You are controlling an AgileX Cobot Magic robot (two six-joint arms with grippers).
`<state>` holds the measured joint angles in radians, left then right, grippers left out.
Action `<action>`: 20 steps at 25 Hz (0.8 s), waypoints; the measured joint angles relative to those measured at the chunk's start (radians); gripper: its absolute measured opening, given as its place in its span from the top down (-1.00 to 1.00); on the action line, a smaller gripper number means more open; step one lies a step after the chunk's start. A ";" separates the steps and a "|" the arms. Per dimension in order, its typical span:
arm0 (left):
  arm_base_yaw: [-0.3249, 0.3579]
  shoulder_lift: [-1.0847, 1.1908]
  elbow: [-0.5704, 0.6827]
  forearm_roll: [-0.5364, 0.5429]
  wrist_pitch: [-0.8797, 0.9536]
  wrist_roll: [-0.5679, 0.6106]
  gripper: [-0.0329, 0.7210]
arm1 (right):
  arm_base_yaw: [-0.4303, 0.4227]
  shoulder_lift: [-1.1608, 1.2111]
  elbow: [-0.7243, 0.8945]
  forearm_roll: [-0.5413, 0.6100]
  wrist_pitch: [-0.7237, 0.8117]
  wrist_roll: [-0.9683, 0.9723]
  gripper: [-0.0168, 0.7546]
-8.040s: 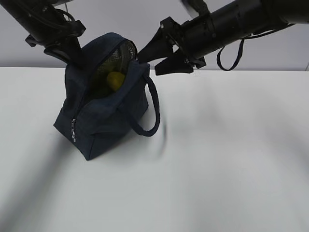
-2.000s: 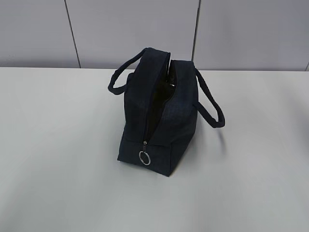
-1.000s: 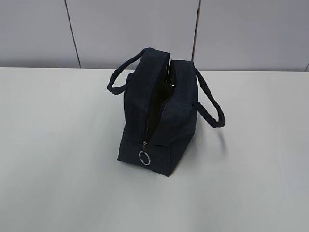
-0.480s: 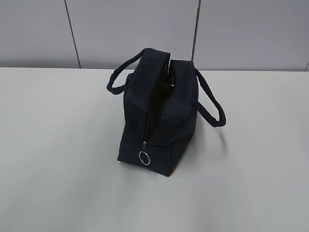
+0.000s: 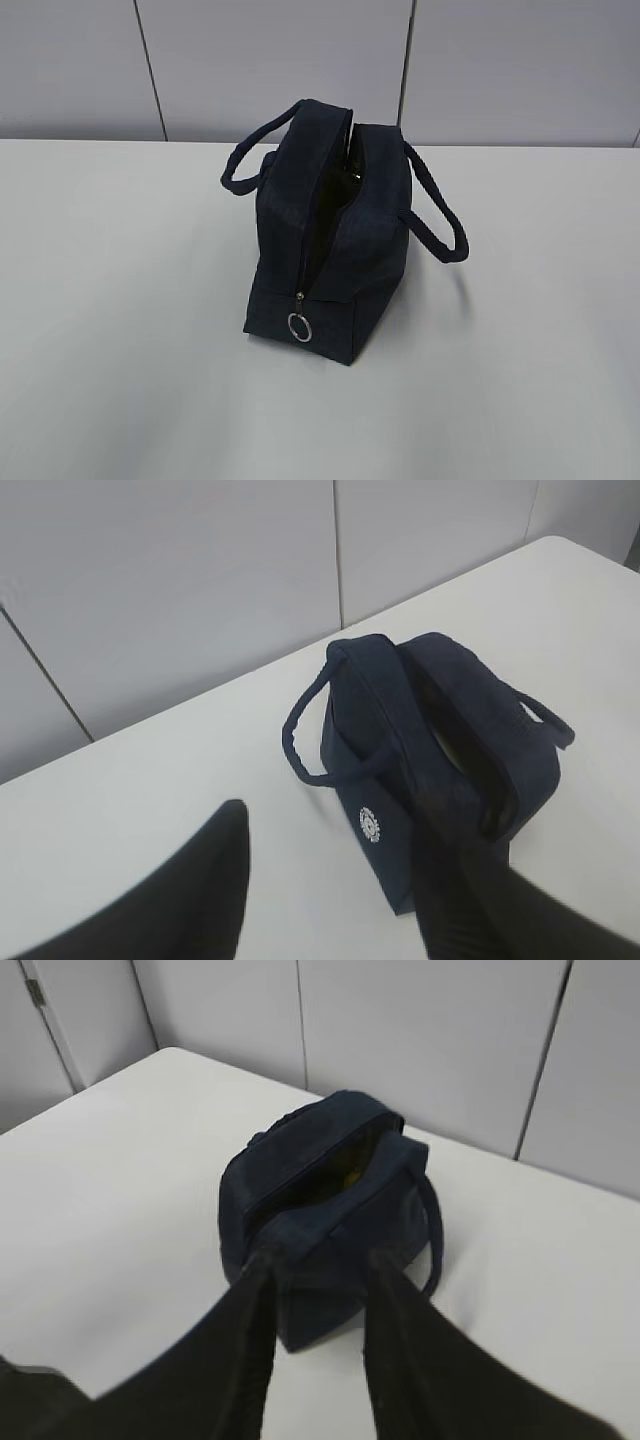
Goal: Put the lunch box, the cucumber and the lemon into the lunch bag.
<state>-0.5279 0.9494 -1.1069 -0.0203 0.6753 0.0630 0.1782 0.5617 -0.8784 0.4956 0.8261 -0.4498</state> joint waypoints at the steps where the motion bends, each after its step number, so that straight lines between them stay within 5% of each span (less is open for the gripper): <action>1: 0.000 -0.016 0.020 0.000 -0.005 0.002 -0.05 | 0.000 0.000 0.013 0.027 0.000 0.000 0.36; 13: -0.001 -0.072 0.132 -0.012 -0.020 0.004 -0.03 | 0.000 0.052 0.078 0.178 0.014 -0.006 0.35; 20: -0.001 -0.072 0.132 -0.012 -0.031 0.004 0.00 | 0.000 0.217 0.177 0.393 0.031 -0.214 0.01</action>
<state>-0.5286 0.8779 -0.9754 -0.0323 0.6447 0.0669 0.1782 0.7784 -0.7019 0.8884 0.8573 -0.6639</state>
